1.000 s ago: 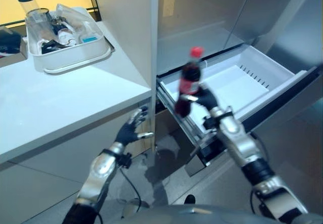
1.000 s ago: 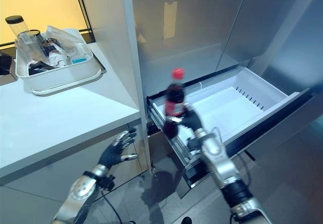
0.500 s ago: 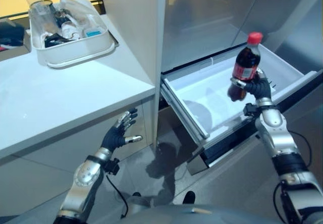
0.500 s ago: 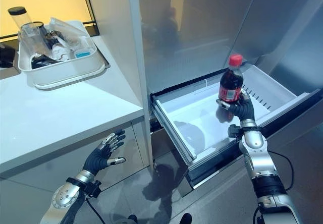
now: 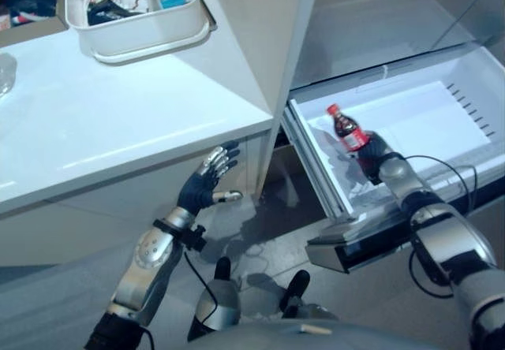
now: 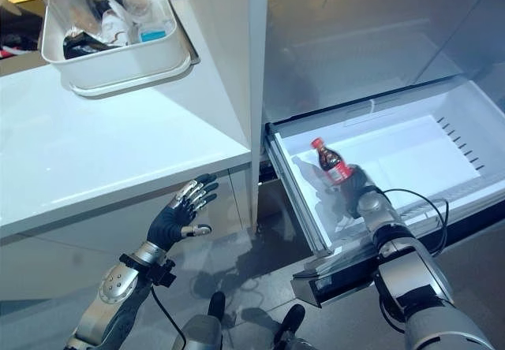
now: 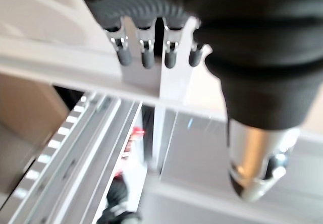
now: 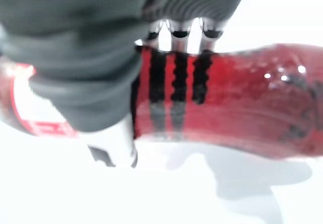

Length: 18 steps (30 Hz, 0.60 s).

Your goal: Take the drinks into the refrigerator

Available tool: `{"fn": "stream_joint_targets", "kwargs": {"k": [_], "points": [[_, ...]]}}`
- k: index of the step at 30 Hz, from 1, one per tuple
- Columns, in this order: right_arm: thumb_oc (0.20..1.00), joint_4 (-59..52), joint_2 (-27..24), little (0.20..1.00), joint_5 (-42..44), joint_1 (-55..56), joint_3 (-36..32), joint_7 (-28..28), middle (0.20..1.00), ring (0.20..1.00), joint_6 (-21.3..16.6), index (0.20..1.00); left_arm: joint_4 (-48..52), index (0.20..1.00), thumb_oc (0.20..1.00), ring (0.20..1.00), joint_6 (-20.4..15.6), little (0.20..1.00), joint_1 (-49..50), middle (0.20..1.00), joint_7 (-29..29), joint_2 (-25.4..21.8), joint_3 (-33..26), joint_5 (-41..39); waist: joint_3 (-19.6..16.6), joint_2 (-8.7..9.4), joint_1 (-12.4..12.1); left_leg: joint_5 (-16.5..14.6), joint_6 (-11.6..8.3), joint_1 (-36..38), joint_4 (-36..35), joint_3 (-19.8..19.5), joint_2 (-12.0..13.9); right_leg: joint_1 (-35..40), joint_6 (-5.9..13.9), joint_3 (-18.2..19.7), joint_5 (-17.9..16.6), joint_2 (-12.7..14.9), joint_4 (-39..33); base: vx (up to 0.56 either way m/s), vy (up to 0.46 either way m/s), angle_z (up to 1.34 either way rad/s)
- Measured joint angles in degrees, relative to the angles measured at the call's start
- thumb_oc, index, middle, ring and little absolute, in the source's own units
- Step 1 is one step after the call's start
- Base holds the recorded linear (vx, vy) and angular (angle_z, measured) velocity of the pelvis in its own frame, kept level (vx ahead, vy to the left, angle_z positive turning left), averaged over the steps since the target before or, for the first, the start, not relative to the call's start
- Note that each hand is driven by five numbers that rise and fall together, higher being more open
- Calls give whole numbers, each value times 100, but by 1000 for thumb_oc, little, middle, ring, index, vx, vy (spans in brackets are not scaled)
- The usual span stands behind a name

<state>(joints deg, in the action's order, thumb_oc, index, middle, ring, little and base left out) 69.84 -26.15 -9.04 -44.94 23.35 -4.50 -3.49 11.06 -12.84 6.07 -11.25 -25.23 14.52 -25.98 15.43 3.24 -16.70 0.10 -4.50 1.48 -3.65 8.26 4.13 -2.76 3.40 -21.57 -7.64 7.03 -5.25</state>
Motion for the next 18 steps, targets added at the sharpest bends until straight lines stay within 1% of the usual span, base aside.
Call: {"fn": "stream_joint_targets", "kwargs": {"k": [1, 3, 5, 8, 10, 11, 12, 13, 14, 15, 18], "points": [[200, 37, 92, 200, -85, -8, -3, -35, 200, 200, 6, 200, 15, 1000, 1000, 1000, 0, 1000, 1, 1000, 7, 2, 4, 0, 0, -1, -12, 0, 0, -28, 13, -61, -4, 2, 0, -52, 0, 7, 0, -23, 18, 23], [200, 225, 498, 200, -167, 31, -38, -289, 200, 200, 49, 200, 88, 1000, 1000, 1000, 0, 1000, -2, 1000, 54, -4, 3, -3, 79, -7, -25, 1, 4, -138, 28, -121, -33, -58, 3, -140, 3, 36, 0, -28, 20, 17], [200, 238, 577, 200, -365, 21, -17, -380, 200, 200, 11, 200, 105, 1000, 1000, 1000, 7, 1000, -8, 1000, 100, -21, 2, 0, 144, -4, 0, 5, 11, -165, 38, -148, -43, -64, 12, -181, 9, 47, 0, -17, 9, 8], [200, 245, 580, 200, -790, 71, 10, -493, 200, 200, 110, 200, 115, 1000, 1000, 1000, 5, 1000, -112, 1000, 152, -11, -9, 4, 143, 10, 19, 5, 7, -231, 65, -256, -43, -66, 31, -318, 75, 77, 0, -8, 6, 15], [200, 228, 552, 200, -1111, 25, 199, -540, 200, 200, 211, 200, 113, 1000, 1000, 1000, 7, 1000, -90, 1000, 172, 2, 0, 11, 141, 13, 18, 6, 2, -241, 70, -283, -34, -57, 22, -350, 84, 74, -1, -13, 3, 7], [300, 231, 530, 300, -1330, 27, 219, -540, 300, 300, 264, 300, 113, 1000, 1000, 1000, 7, 1000, -91, 1000, 173, -2, -4, 25, 141, 14, 25, 7, 1, -267, 81, -309, -34, -59, 21, -378, 87, 76, -2, -7, 18, 13], [507, 225, 510, 507, -1420, 88, 216, -542, 507, 507, 277, 507, 113, 1000, 1000, 1000, 6, 1000, -94, 1000, 180, -1, -8, 34, 140, 15, 44, 7, 1, -318, 104, -356, -39, -75, 22, -417, 88, 82, -2, -3, 14, 12], [787, 202, 502, 787, -1438, 76, 208, -550, 787, 787, 277, 787, 111, 1000, 1000, 1000, 7, 1000, -81, 1000, 201, -1, -8, 35, 138, 19, 45, 7, 1, -329, 107, -360, -41, -85, 21, -421, 88, 84, -2, 4, 14, 8], [787, 200, 501, 787, -1438, 72, 208, -550, 787, 787, 277, 787, 112, 1000, 1000, 1000, 7, 1000, -82, 1000, 215, 0, -8, 36, 137, 21, 46, 7, 1, -327, 110, -361, -42, -84, 21, -421, 88, 84, -1, 0, 0, 0], [1000, 196, 499, 1000, -1434, 42, 203, -550, 1000, 1000, 278, 1000, 112, 1000, 1000, 1000, 7, 1000, -101, 1000, 227, 0, -12, 37, 138, 19, 42, 7, 1, -330, 110, -364, -44, -86, 22, -421, 88, 86, -2, 0, 0, 0], [1000, 192, 447, 1000, -1334, 35, 134, -538, 1000, 1000, 283, 1000, 112, 1000, 1000, 1000, 7, 1000, -105, 1000, 229, -2, -14, 44, 138, 19, 34, 7, 1, -339, 112, -365, -47, -96, 21, -421, 88, 86, -1, 0, 0, 0]]}}
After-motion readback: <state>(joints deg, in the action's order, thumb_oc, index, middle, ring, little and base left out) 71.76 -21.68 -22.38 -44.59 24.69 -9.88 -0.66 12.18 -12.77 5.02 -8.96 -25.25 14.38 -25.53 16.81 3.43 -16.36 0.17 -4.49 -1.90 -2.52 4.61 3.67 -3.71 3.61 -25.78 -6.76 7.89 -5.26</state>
